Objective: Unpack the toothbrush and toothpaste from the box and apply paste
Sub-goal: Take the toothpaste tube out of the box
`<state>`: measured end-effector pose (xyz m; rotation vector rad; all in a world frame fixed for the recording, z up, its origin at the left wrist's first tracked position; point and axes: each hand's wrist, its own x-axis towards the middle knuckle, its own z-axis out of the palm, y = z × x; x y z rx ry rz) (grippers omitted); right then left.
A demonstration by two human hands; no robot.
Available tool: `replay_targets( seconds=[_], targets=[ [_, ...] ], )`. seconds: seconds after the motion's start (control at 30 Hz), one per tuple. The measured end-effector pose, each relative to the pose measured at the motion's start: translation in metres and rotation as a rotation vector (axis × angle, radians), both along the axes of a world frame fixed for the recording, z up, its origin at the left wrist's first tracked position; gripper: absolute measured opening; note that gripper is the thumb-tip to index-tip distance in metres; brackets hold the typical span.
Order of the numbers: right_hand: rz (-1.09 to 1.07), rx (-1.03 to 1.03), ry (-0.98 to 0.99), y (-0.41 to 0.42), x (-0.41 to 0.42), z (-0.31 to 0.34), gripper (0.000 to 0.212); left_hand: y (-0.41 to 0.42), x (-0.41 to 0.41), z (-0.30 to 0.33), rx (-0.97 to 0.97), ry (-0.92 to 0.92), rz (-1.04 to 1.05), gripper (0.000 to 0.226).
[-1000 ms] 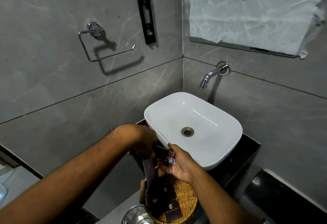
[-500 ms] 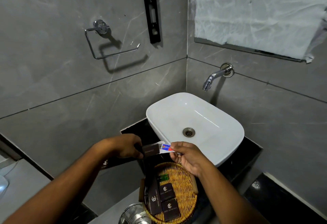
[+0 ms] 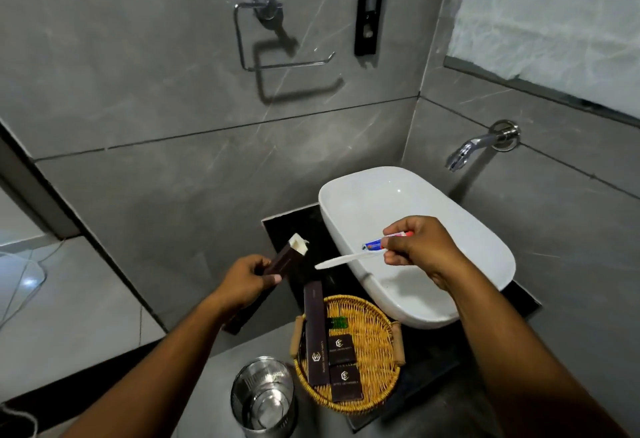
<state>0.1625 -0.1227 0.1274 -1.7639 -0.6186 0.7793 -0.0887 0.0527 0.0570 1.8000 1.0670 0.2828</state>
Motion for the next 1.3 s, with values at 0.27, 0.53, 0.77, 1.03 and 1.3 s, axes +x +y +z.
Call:
replay_targets(
  seconds=[0.27,0.53,0.77,1.03,1.3],
  targets=[
    [0.359,-0.372,-0.437,0.027,-0.047,-0.004,0.017,0.010,-0.045,-0.102,-0.200,0.053,0.234,0.029],
    [0.787,-0.705,-0.653,0.102,-0.074,-0.029,0.008,0.037,-0.066,-0.222,-0.271,0.185,0.331,0.033],
    [0.900,-0.801,-0.548,0.127,-0.066,-0.069,0.012,0.064,-0.081,-0.316,-0.403,0.191,0.394,0.051],
    [0.936,-0.905,-0.456,0.131,-0.068,-0.085,0.009,0.032,-0.048,-0.231,-0.230,-0.127,0.715,0.040],
    [0.903,-0.765,-0.491,0.104,-0.076,-0.027,0.027,-0.050,0.026,-0.056,-0.041,-0.132,-0.192,0.020]
  ],
)
